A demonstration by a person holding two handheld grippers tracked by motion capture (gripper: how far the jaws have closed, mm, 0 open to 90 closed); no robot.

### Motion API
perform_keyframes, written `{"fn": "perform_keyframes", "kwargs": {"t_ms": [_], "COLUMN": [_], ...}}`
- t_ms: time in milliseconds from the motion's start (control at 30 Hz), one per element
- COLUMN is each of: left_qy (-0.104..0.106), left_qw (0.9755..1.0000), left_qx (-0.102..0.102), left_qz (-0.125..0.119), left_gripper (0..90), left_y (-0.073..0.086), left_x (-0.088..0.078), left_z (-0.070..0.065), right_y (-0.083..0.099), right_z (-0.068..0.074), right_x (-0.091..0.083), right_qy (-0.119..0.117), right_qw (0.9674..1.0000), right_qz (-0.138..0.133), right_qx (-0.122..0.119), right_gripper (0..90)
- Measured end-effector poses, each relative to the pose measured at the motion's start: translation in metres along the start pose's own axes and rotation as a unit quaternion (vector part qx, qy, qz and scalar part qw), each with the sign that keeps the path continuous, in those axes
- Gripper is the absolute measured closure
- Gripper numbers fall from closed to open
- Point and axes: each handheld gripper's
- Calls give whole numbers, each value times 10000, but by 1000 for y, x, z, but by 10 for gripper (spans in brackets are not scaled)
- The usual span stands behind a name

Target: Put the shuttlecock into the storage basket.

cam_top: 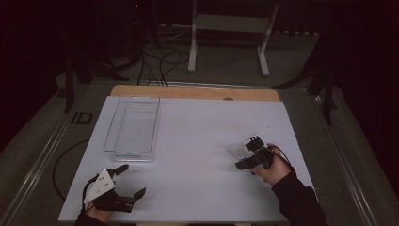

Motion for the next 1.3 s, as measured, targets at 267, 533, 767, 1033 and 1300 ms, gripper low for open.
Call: {"fn": "perform_keyframes", "kwargs": {"t_ms": [267,533,767,1033,1300], "left_qy": [2,12,14,8,17], "left_qw": [10000,10000,10000,10000,10000], "left_qx": [-12,-13,-10,-11,-3], "left_qz": [-7,-6,0,-14,10], "left_gripper": [1,1,1,1,1], "left_y": [0,0,0,0,0], "left_x": [0,0,0,0,0], "left_z": [0,0,0,0,0], "right_y": [-3,-3,-4,-7,-9], "right_z": [-2,-1,-2,-3,-2], "right_x": [6,14,19,24,25], "right_qy": [105,169,256,311,304], "right_qw": [9997,9991,9984,9977,9969], "right_qz": [198,380,507,605,711], "right_qx": [-64,-45,-21,-49,-139], "right_gripper": [254,407,511,602,654]}}
Point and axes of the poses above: each handheld gripper's, and its own axes: x roughly forward along the jaws, y roughly out of its underside, z roughly to its left, and after that the axes turned 14 degrees about -z, right-handed
